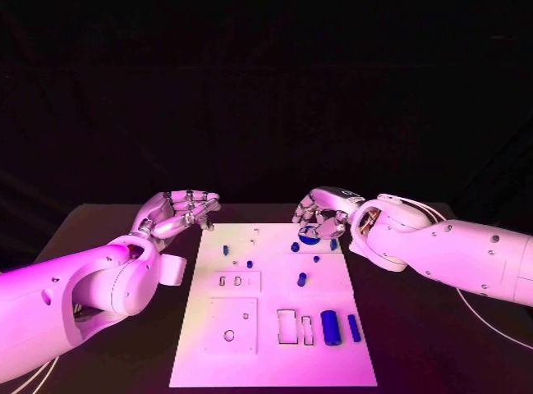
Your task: Assemble the parts on the task board
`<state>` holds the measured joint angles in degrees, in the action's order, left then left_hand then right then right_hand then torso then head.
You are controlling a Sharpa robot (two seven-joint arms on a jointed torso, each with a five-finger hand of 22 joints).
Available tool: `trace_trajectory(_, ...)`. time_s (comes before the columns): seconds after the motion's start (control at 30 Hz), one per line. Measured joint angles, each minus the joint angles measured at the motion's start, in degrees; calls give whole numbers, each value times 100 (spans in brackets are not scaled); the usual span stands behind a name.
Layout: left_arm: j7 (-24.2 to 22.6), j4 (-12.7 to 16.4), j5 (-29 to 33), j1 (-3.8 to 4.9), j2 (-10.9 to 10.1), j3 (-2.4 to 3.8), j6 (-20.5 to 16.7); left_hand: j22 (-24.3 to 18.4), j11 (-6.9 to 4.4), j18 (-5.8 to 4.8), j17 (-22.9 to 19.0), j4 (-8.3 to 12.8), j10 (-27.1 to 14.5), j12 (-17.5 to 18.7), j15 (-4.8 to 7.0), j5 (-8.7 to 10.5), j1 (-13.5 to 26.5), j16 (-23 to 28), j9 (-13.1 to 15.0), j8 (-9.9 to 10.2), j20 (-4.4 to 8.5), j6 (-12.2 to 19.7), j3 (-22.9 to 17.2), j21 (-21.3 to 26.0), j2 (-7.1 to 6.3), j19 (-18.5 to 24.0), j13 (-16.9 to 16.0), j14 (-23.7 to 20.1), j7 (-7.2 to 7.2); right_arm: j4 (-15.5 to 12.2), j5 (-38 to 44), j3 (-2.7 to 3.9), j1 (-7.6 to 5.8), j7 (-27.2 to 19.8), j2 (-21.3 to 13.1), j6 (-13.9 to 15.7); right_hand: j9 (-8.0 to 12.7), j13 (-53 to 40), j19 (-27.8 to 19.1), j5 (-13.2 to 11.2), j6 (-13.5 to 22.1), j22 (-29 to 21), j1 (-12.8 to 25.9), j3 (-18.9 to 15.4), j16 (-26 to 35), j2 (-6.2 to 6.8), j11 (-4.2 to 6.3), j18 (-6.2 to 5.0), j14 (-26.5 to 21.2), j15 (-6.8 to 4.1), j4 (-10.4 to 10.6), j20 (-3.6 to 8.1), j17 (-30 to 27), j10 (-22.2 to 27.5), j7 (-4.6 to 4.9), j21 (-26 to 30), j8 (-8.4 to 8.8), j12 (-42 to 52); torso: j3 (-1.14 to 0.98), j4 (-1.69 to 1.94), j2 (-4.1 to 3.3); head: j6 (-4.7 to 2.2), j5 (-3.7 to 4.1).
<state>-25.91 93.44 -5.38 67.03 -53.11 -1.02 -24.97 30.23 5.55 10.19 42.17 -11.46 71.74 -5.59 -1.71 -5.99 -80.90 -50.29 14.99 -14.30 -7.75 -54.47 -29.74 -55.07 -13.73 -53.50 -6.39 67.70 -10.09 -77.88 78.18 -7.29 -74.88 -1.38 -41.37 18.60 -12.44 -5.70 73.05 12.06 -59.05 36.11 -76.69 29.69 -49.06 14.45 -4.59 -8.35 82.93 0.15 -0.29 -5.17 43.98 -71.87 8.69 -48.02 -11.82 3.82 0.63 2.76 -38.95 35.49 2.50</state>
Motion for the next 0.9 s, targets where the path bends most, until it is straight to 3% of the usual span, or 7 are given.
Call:
trace_trajectory(0.03,19,73,-24,1,-37,0,26,309,-20,1,158,18,20,-41,18,0,50,-242,20,0,31,9,-18,-282,-11,-104,-40,122,9,-4,141,0,-2,59,20,-45,-86,-34,350,0,5,1189,77,67,-1008,124,26,155,54,-14,66,32,1211,30,-20,-995,31,0,6,12,-30,-4,16)
trace_trajectory(0.07,41,158,-52,1,-79,3,58,549,-28,0,288,24,29,-58,27,0,57,-439,34,0,40,9,-24,-501,-18,-187,-75,197,9,-6,312,0,-2,132,43,-98,-145,-49,562,0,24,1966,122,94,-2076,178,27,250,75,-20,93,37,1984,120,-39,-1754,37,0,10,20,-51,-5,30)
trace_trajectory(0.1,57,210,-72,1,-105,7,81,693,-28,0,362,39,29,-67,32,0,70,-555,50,13,45,9,-39,-633,-32,-217,-97,230,9,-6,431,0,-2,183,59,-137,-177,-57,665,0,24,2337,123,100,-2452,179,17,309,81,-26,99,34,2296,187,-39,-2073,37,0,14,29,-74,-6,40)
trace_trajectory(0.2,100,359,-135,2,-167,22,146,939,-27,1,465,40,27,-80,37,0,70,-719,62,22,47,9,-39,-840,-32,-273,-122,244,9,6,768,-2,-4,340,107,-254,-253,-77,821,0,54,2934,137,96,-2869,193,-8,309,81,-26,100,18,2668,307,-68,-2544,37,0,27,55,-138,-7,66)
trace_trajectory(0.3,133,438,-184,6,-192,31,196,1094,-12,0,519,56,-39,-80,18,0,93,-800,74,22,37,10,-55,-962,-9,-325,-132,266,9,41,1019,-5,-4,465,147,-352,-297,-97,843,0,81,3112,137,-16,-2957,193,-12,308,81,-26,101,-5,2749,420,-89,-2683,37,0,40,73,-192,-12,71)
trace_trajectory(0.37,149,469,-209,8,-204,35,218,1279,6,-100,600,56,-88,-79,21,0,112,-919,85,32,36,9,-55,-1093,-28,-429,-147,363,9,67,1135,-6,-4,523,168,-401,-321,-110,843,53,113,3123,167,-81,-2968,223,-11,308,84,-22,103,-5,2756,464,-113,-2685,37,0,51,83,-227,-18,65)
trace_trajectory(0.9,220,507,-303,15,-248,45,302,1661,19,-99,695,72,-173,-79,-3,0,145,-1134,108,46,26,29,-71,-1378,-16,-579,-178,450,28,198,1624,-16,18,848,265,-622,-384,-162,903,97,115,3417,166,-172,-3077,223,-23,396,100,-7,116,-26,2872,534,-150,-2885,37,0,113,133,-391,-14,137)
